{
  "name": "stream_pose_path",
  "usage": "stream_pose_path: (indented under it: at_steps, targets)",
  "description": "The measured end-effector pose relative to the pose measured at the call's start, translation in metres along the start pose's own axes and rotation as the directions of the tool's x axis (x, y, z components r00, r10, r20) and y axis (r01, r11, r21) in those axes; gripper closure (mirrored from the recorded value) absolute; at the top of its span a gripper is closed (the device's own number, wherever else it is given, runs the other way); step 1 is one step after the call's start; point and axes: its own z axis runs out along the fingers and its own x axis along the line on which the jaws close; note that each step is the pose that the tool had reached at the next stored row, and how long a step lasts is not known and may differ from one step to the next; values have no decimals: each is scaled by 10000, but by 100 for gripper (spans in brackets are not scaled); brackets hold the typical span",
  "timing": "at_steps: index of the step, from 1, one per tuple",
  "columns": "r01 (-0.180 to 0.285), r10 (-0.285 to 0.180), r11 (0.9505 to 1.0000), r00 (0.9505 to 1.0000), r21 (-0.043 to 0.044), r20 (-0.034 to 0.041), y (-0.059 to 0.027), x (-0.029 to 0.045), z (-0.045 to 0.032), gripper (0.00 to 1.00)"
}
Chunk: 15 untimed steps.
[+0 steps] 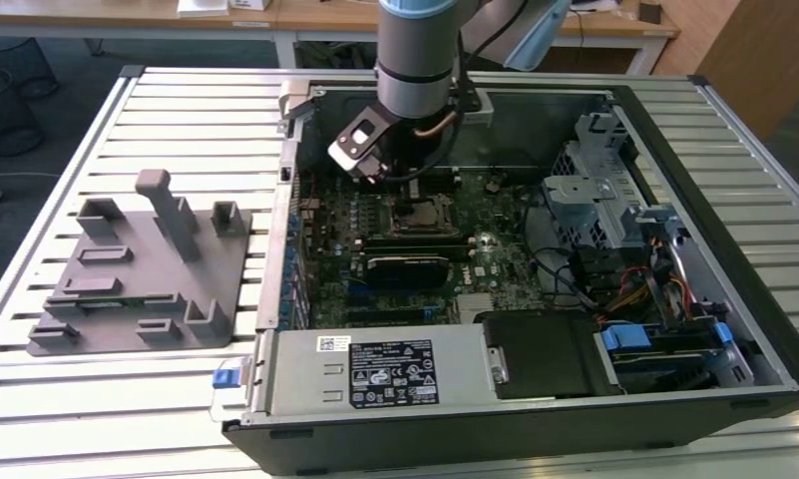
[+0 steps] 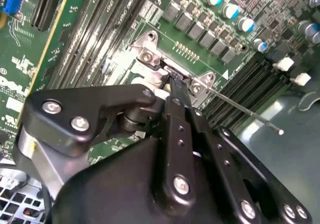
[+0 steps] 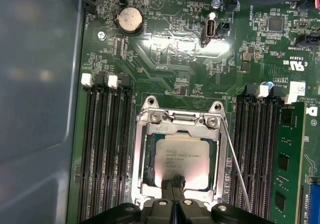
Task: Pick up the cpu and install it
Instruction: 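Close the cpu cover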
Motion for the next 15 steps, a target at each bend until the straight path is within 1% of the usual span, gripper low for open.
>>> stream_pose_path:
  at_steps: [7, 15]
  targets:
    - [-1, 1, 10000, 10000, 3, -30, 22, -1, -5, 89]
    - [-1, 1, 10000, 10000, 5, -40, 29, -1, -15, 89]
